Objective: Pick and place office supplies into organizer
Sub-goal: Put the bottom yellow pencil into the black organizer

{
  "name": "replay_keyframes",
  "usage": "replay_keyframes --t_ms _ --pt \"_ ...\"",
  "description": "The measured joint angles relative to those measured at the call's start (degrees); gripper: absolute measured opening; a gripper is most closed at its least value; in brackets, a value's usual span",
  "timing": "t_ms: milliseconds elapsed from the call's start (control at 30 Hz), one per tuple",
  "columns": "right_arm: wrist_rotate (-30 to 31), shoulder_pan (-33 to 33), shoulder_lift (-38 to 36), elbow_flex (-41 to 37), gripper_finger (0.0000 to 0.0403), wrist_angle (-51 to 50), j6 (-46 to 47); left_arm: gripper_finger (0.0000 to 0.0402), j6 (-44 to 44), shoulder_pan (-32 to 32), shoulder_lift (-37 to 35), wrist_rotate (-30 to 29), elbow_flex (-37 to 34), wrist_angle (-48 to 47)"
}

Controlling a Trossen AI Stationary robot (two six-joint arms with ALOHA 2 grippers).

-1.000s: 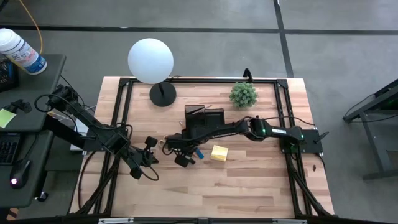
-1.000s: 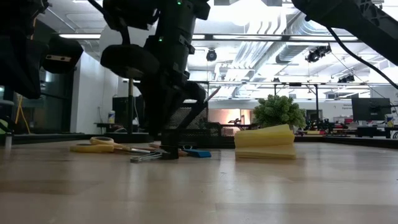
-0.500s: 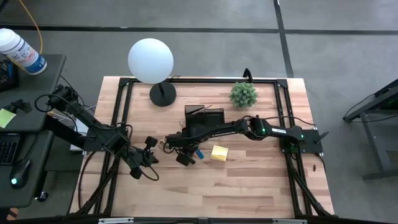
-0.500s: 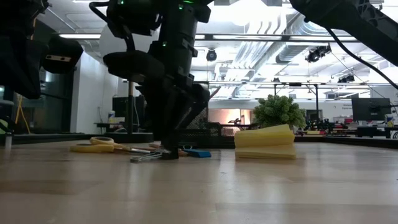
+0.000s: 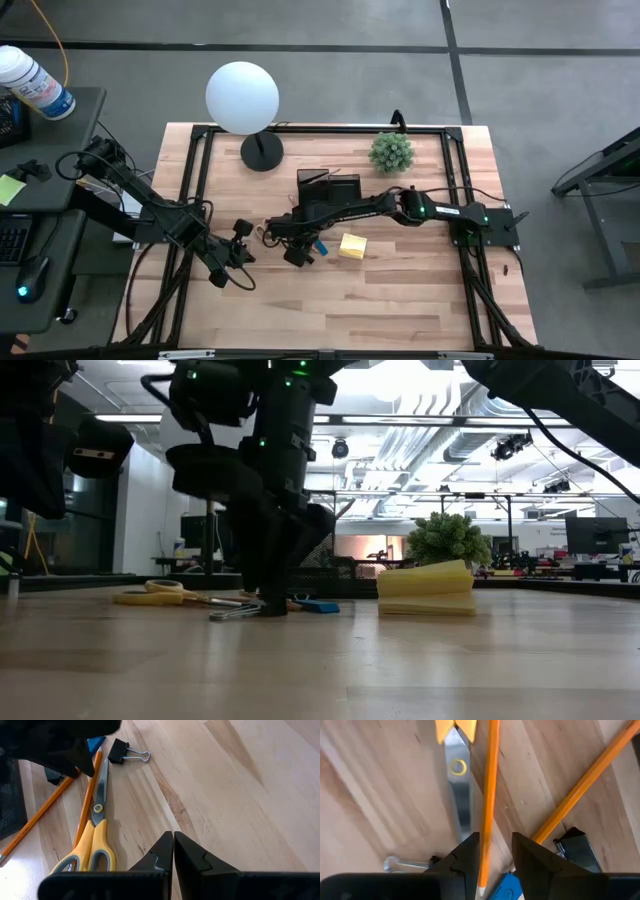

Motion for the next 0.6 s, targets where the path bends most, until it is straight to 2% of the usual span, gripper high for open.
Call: replay_keyframes --t_ms 400,600 --pt "1.2 0.1 1.5 0.0 0.0089 -1.1 -0.3 0.0005 0.0 0.0 0.0 0.0 0.0 -0.1" --pt "1.6 0.1 1.5 0.0 0.0055 -1.2 -1.5 0.0005 0.0 0.0 0.0 0.0 0.0 -0.2"
